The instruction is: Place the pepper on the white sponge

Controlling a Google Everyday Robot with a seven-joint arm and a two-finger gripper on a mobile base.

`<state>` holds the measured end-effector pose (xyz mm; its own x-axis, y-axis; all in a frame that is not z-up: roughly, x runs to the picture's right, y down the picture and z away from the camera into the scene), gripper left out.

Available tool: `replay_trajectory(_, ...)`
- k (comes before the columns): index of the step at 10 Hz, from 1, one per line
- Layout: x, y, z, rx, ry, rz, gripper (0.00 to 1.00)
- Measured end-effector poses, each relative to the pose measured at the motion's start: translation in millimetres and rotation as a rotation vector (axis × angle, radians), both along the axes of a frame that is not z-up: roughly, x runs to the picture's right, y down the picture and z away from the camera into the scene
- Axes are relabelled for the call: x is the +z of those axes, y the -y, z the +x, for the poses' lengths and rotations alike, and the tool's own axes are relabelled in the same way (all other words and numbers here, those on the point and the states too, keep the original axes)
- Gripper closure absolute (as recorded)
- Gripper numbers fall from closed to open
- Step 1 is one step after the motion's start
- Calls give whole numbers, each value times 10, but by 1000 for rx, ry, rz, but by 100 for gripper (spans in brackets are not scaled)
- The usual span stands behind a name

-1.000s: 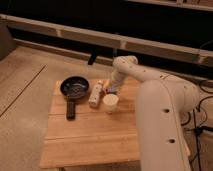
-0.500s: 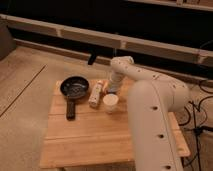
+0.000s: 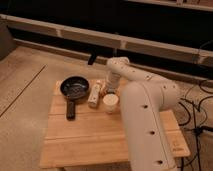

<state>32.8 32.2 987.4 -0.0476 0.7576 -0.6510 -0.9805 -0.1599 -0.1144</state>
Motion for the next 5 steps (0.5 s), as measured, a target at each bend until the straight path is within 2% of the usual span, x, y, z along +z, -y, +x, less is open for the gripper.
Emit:
replay_trajectory(3, 16, 32, 21, -5, -2, 8, 95)
replay_trajectory(5, 17, 31, 22, -5, -2, 9, 100)
